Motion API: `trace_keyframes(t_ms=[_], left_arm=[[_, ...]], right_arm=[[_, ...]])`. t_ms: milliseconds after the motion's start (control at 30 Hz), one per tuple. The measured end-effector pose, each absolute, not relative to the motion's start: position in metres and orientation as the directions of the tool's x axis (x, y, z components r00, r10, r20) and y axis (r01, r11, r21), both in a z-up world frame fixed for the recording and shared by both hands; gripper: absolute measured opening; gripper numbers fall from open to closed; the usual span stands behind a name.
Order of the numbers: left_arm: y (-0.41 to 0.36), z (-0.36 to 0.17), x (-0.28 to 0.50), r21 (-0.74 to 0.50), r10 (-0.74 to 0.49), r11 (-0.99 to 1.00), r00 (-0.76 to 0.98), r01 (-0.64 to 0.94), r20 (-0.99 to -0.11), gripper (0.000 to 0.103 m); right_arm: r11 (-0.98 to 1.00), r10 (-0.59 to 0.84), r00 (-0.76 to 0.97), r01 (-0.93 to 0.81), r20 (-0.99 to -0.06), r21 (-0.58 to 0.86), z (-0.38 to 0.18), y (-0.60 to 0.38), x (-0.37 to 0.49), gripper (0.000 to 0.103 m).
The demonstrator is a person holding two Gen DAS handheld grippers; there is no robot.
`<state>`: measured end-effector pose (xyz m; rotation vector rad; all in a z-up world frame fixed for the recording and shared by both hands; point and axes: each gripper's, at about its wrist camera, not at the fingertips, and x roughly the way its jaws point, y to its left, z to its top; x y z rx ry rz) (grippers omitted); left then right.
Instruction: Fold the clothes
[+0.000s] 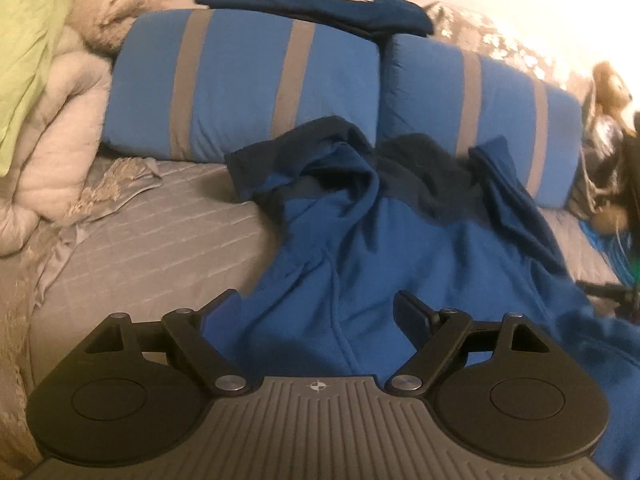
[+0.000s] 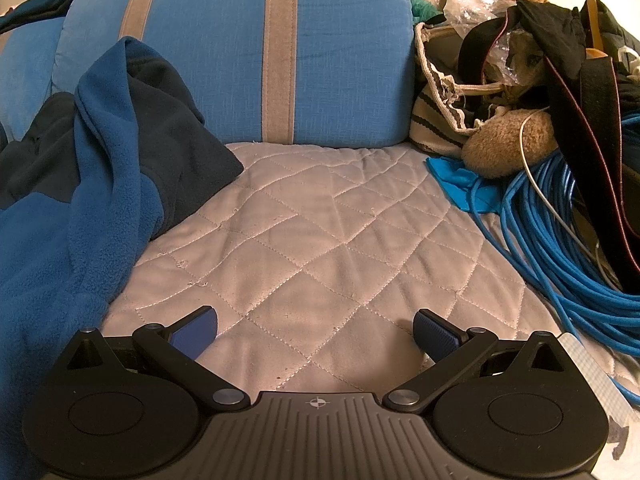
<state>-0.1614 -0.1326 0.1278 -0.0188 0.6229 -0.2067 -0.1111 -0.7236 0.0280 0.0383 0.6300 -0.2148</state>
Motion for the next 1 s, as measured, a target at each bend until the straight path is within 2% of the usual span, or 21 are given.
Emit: trace_keyframes(t_ms=[333, 433, 500, 600, 700, 867, 1000], left_arm=[[-0.134, 0.129, -0.155, -0.072, -0.194, 0.98, 0.792, 0.187, -0.579, 0.084], [-0.135, 0.129, -0.152, -0.069, -0.193, 0.98, 0.788, 0.188, -0.584, 0.084], [-0.135, 0.129, -0.15, -0.072, -0.195, 0.979, 0.784, 0.189, -0.589, 0.084], [-0.135, 0.128, -0.149, -0.079, -0.199, 0.979, 0.779, 0.189, -0.595, 0.084], [-0.134, 0.128, -0.148, -0.09, -0.202, 0.979, 0.776, 0.185, -0.597, 0.083], [-0.132, 0.127, -0.147, -0.098, -0.204, 0.979, 0.777, 0.181, -0.596, 0.083], [-0.131, 0.127, -0.146, -0.107, -0.209, 0.978, 0.775, 0.181, -0.596, 0.083]], right_arm=[[0.994, -0.102, 0.778, 0.105, -0.62, -0.032, 0.046, -0.728, -0.1, 0.103], [0.999, -0.052, 0.812, 0.042, -0.582, -0.031, 0.071, -0.718, -0.094, 0.101], [1.0, -0.012, 0.832, 0.0, -0.555, -0.023, 0.089, -0.708, -0.086, 0.094], [0.996, 0.07, 0.846, -0.092, -0.528, -0.016, 0.114, -0.686, -0.069, 0.078], [0.978, 0.148, 0.849, -0.203, -0.507, -0.055, 0.13, -0.655, -0.049, 0.069], [0.945, 0.183, 0.843, -0.293, -0.506, -0.146, 0.131, -0.608, -0.014, 0.054], [0.94, 0.154, 0.85, -0.284, -0.504, -0.191, 0.127, -0.585, 0.017, 0.046]])
